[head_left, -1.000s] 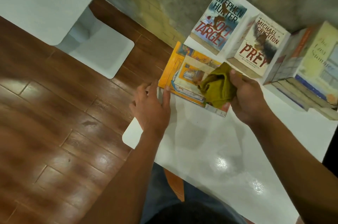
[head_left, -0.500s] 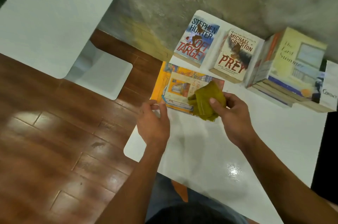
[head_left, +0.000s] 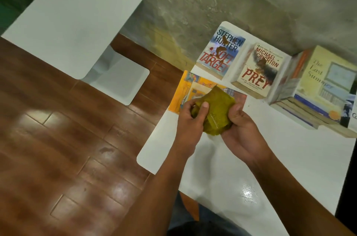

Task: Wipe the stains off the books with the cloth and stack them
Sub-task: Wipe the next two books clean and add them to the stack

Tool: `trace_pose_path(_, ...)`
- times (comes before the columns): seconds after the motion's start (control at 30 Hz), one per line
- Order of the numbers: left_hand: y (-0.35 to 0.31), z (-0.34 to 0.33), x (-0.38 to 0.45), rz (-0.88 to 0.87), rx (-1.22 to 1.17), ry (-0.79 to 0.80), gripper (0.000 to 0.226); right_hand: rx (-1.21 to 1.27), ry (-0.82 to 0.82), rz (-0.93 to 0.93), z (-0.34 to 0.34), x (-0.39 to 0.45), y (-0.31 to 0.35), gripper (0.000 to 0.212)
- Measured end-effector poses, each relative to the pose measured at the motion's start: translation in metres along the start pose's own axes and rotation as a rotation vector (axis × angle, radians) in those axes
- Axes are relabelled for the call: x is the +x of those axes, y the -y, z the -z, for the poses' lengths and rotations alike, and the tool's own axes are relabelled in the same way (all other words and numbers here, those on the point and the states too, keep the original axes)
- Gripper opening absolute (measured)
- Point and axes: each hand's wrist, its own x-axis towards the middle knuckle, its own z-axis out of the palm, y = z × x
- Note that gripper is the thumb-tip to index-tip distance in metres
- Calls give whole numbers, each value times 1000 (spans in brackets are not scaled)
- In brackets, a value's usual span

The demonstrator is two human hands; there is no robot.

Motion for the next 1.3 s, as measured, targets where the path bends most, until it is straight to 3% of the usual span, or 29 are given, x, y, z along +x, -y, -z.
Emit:
trace_pose_path(0.07, 9, 5, -1, -10, 97, -87, 41, -37, 31, -21, -1, 0, -5, 69)
trace_pose_path(0.13, 21, 18, -2, -99, 253, -215, 42, -31, 20, -12, 2, 3, -7, 73)
trace_pose_path(0.2, 33, 38, 0, -199, 459, -371, 32, -87, -75, 55, 4, 8, -6, 76)
trace_pose_path(0.27, 40, 58, 3, -211, 678, -488, 30, -352, -223, 154, 0, 15, -4, 69)
trace_pose_path(0.37, 48, 79, 8, -306, 985, -426, 35, -906, -355, 332, -5, 31, -10, 32)
trace_pose_path(0.5, 48, 85, 3, -442, 1128, -275, 39, -1433, -200, 442, -20, 57, -33, 34)
trace_pose_path(0.6, 50, 87, 2, -367, 1166, -259, 44, -1658, -18, 427, -23, 69, -57, 41)
trace_pose_path(0.67, 53, 88, 3, -349, 1169, -257, 43, -1773, 46, 515, -23, 73, -65, 40)
trace_pose_path(1.0, 67, 90, 9, -360, 1013, -287, 46, -1995, 111, 662, -24, 79, -74, 33)
trace_pose_path(1.1, 69, 91, 10, -325, 895, -290, 51, -2049, 129, 639, -23, 79, -76, 37)
trace_pose_path(1.3, 69, 85, 7, -315, 971, -311, 51, -2028, 137, 556, -22, 77, -74, 37)
